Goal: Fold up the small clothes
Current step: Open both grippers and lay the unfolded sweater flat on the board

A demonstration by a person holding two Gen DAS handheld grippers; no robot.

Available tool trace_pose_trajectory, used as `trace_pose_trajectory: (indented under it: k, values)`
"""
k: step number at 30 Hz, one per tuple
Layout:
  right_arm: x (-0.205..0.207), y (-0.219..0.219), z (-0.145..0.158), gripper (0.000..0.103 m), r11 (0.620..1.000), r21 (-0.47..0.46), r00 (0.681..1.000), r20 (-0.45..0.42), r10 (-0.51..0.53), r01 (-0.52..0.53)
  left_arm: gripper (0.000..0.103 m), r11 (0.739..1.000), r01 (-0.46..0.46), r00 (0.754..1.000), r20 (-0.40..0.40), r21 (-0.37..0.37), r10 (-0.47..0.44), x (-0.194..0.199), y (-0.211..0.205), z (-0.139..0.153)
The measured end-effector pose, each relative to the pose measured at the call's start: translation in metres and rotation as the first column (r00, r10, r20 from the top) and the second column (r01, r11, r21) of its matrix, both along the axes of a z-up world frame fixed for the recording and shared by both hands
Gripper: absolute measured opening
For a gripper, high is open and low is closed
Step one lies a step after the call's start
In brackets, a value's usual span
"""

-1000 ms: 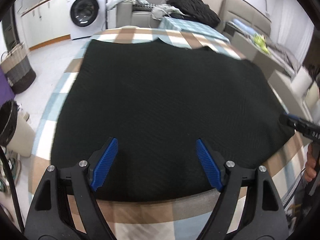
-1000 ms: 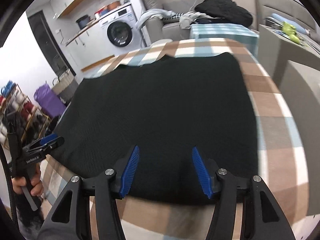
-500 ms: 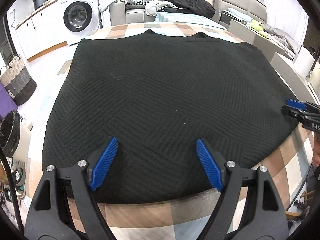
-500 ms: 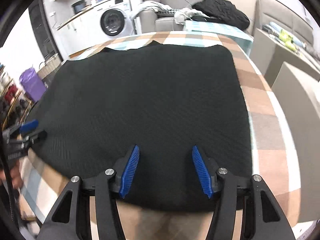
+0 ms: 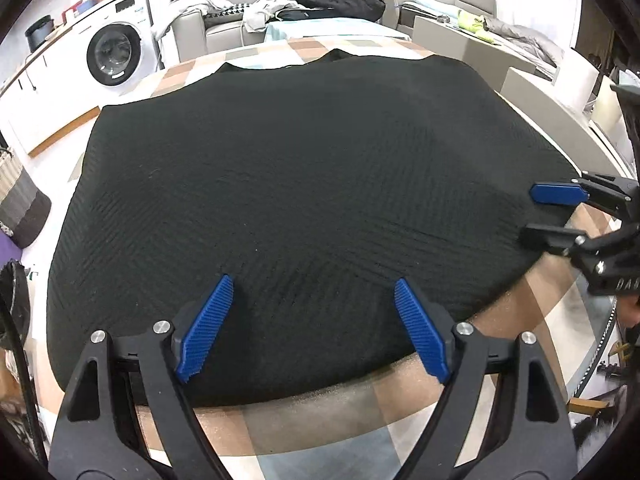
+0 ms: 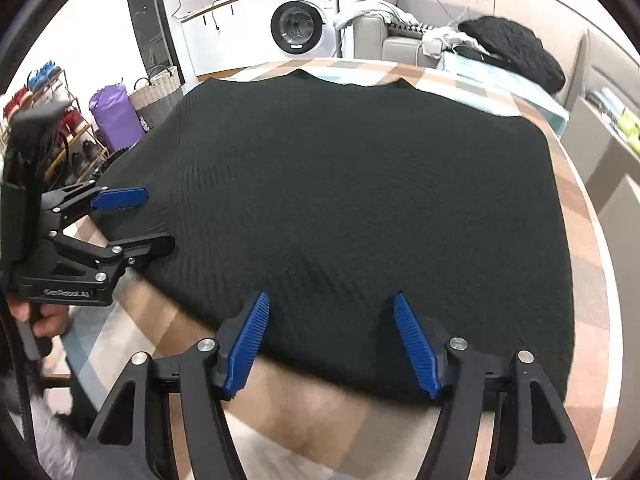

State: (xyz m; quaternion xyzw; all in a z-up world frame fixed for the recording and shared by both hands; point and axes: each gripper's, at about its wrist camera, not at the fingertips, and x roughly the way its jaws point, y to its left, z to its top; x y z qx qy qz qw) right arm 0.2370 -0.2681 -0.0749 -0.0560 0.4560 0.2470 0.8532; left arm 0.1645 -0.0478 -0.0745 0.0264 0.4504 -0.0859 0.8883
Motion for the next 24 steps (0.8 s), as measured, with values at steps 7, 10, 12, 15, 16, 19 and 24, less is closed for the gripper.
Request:
trace_pose_trajectory:
  k: [7, 10, 12, 15, 16, 19, 24]
  values:
    - [0.001, -0.03, 0.005, 0.067, 0.993, 0.026, 0.993, -0.038, -0.116, 0.117, 0.083, 1.0, 0.011, 1.0, -0.002, -0.026, -0.011, 0.004, 0.003, -0.001]
    - [0.01, -0.017, 0.01, 0.067, 0.989, 0.021, 0.989, -0.024, -0.144, 0.144, 0.084, 1.0, 0.012, 1.0, 0.002, -0.029, -0.012, 0.004, 0.002, -0.001]
    - [0.021, -0.001, 0.01, 0.067, 0.987, 0.001, 0.987, -0.006, -0.158, 0.158, 0.084, 0.999, 0.016, 1.0, 0.001, -0.029, -0.016, 0.002, 0.002, -0.001]
    - [0.038, 0.023, 0.008, 0.067, 0.991, -0.024, 0.991, 0.006, -0.135, 0.135, 0.084, 0.999, 0.017, 1.0, -0.006, -0.043, -0.018, 0.001, 0.005, 0.001]
    - [0.04, 0.028, 0.008, 0.067, 0.992, -0.035, 0.992, 0.01, -0.124, 0.124, 0.084, 0.999, 0.017, 1.0, -0.006, -0.046, -0.017, 0.001, 0.005, 0.0]
    - [0.048, 0.045, 0.0, 0.067, 0.989, -0.109, 0.995, 0.03, -0.1, 0.103, 0.084, 0.998, 0.013, 1.0, -0.008, -0.054, -0.014, 0.0, 0.008, 0.0]
    - [0.044, 0.025, 0.003, 0.067, 0.997, -0.03, 0.998, -0.011, -0.068, 0.067, 0.084, 0.998, 0.003, 1.0, -0.009, -0.055, -0.004, -0.001, 0.008, 0.001]
